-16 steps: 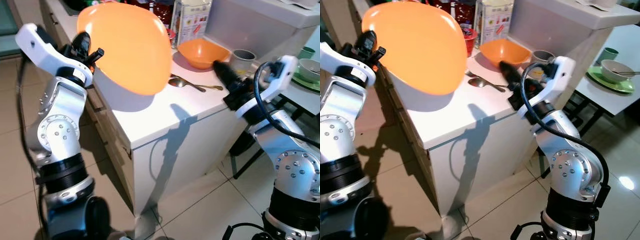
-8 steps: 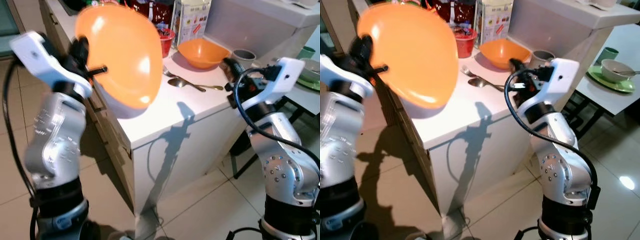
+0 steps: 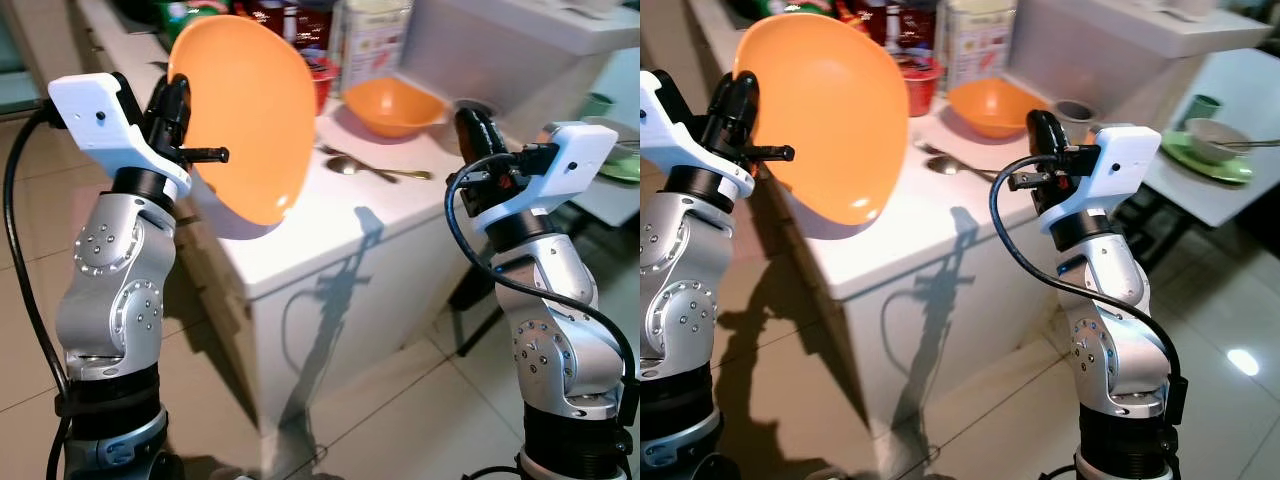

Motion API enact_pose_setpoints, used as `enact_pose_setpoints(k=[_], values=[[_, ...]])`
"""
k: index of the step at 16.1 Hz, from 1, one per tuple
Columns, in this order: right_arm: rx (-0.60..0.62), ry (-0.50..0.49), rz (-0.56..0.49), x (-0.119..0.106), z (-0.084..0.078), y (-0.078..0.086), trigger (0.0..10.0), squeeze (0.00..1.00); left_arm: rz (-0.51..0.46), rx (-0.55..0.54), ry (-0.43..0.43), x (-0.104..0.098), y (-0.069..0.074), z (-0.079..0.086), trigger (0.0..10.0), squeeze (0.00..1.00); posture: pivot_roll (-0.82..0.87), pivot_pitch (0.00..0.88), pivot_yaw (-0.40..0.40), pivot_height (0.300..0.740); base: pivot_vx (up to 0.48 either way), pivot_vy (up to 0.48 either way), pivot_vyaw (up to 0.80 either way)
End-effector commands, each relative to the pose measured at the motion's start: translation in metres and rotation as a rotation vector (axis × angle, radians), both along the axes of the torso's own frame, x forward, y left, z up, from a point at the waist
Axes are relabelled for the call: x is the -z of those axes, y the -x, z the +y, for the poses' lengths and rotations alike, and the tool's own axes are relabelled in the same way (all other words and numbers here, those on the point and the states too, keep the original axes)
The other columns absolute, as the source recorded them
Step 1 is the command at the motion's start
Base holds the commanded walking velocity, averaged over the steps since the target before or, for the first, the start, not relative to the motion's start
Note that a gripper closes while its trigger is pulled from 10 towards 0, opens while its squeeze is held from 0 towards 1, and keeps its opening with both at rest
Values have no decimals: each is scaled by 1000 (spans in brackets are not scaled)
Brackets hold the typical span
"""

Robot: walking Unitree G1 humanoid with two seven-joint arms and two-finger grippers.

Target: Setting the table

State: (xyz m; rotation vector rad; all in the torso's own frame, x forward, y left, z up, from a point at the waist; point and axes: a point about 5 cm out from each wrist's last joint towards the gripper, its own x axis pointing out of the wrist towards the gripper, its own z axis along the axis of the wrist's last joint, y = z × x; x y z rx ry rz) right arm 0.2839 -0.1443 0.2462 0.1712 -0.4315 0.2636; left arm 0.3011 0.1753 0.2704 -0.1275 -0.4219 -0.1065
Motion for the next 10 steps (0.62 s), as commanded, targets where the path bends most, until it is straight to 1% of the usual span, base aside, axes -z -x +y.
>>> enact_pose_setpoints(k=[1, 3, 5, 7, 8, 10], values=[[38, 12, 13, 5, -7, -3, 10000, 0, -27, 50, -43, -1, 0, -16, 10000, 0, 53, 0, -55, 740, 0, -480, 0], [35, 31, 9, 7, -4, -4, 10000, 0, -23, 35, -52, 2, -1, -16, 10000, 0, 54, 0, -56, 740, 0, -480, 0], [34, 64, 22, 12, 0, -4, 10000, 0, -27, 16, -100, 3, -3, -19, 10000, 0, 56, 0, -61, 740, 0, -480, 0], [37, 78, 24, 13, 1, -5, 10000, 0, -34, -2, -111, 2, -6, -21, 10000, 0, 54, 0, -62, 740, 0, -480, 0], [44, 83, 29, 14, 0, -6, 10000, 0, -34, -28, -107, 3, -8, -20, 10000, 0, 53, 0, -61, 740, 0, -480, 500], [59, 88, 33, 15, -3, -8, 10000, 0, -25, -58, -116, 5, -13, -20, 10000, 0, 47, 0, -58, 740, 0, -480, 800]])
